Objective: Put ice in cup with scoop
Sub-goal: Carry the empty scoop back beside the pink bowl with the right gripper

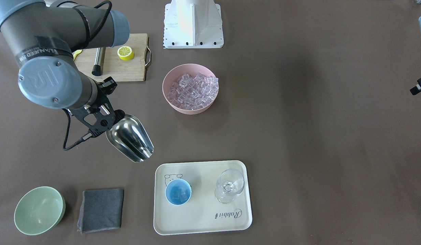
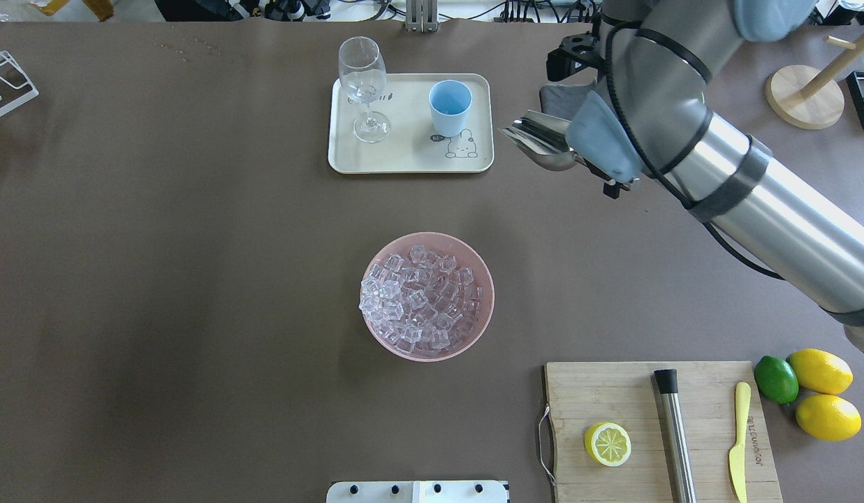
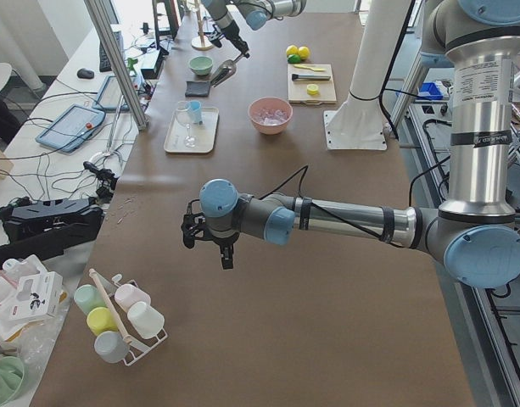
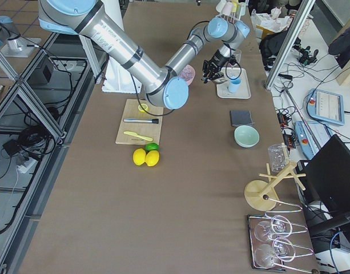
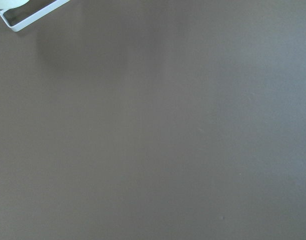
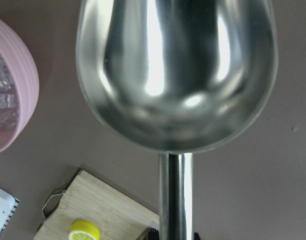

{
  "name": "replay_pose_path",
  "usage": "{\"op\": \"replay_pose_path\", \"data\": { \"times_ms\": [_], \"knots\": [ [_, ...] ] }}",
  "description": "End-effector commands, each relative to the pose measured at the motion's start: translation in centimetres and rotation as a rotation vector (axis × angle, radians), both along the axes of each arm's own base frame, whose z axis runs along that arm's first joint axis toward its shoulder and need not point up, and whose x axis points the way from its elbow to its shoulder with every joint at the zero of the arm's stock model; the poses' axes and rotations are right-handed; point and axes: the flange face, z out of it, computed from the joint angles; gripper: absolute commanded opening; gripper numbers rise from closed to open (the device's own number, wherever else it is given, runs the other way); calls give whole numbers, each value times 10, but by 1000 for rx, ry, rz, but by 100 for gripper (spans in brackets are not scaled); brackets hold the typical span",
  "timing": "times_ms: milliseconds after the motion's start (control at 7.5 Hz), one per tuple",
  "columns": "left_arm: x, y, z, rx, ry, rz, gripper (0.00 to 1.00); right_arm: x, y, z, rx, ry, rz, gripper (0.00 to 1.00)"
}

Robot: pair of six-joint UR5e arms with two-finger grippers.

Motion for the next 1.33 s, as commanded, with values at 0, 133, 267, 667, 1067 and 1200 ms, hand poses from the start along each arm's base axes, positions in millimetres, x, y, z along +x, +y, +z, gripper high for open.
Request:
{"op": "replay_pose_path", "data": {
  "times_ms": [0, 133, 267, 667, 1067, 1200],
  "knots": [
    [2, -4, 7, -31, -1, -5, 97, 60, 47, 32, -65, 35, 176, 0],
    [-2, -6, 12, -42, -3, -13, 97, 69, 55, 31, -115, 47, 239, 0],
    [-2, -7, 10, -36, -2, -13, 97, 86, 54, 46, -154, 59, 287, 0],
    [-2, -7, 8, -26, 1, -12, 97, 99, 58, 73, -324, 91, 431, 0],
    [-2, -6, 8, -27, -1, -12, 97, 64, 116, 113, -262, 128, 627, 0],
    [-2, -6, 8, -28, -1, -12, 97, 39, 134, 121, -257, 111, 651, 0]
  ]
}}
